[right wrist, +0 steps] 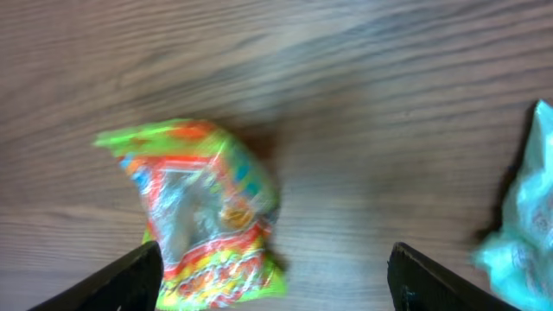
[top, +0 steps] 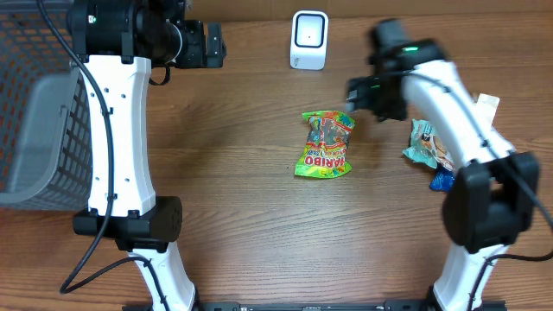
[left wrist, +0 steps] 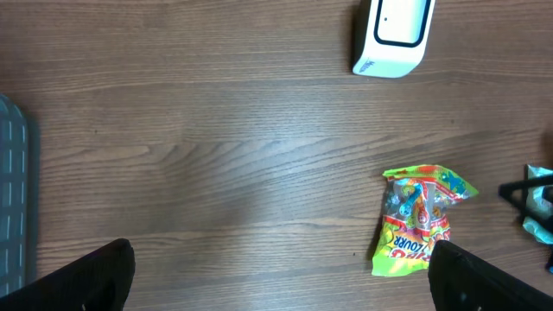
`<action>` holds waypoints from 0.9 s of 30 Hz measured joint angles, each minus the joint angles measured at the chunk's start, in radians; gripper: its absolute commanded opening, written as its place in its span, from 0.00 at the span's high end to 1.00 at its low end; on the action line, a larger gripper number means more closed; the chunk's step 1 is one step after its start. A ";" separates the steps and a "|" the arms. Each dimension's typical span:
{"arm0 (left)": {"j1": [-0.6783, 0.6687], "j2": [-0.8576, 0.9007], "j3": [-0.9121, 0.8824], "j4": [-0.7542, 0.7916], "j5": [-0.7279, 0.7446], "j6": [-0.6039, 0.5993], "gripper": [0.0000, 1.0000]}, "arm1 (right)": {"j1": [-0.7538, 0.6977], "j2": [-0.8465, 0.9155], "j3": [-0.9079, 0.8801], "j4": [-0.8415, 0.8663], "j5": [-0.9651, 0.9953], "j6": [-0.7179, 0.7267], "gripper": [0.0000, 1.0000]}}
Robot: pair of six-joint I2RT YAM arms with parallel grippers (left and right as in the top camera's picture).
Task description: Scan the item barcode
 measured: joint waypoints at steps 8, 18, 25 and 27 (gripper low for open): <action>0.000 0.000 0.000 0.000 0.000 0.000 0.00 | -0.077 0.003 -0.351 0.276 -0.459 -0.153 0.20; 0.000 0.000 0.000 0.000 0.000 0.000 0.00 | -0.025 0.003 -0.522 0.504 -0.524 -0.029 0.90; 0.000 0.000 0.000 0.000 0.000 0.000 0.00 | -0.026 0.000 -0.521 0.512 -0.520 -0.018 0.96; 0.000 0.000 0.000 0.000 0.000 0.000 0.00 | -0.025 -0.015 -0.520 0.508 -0.487 -0.018 0.96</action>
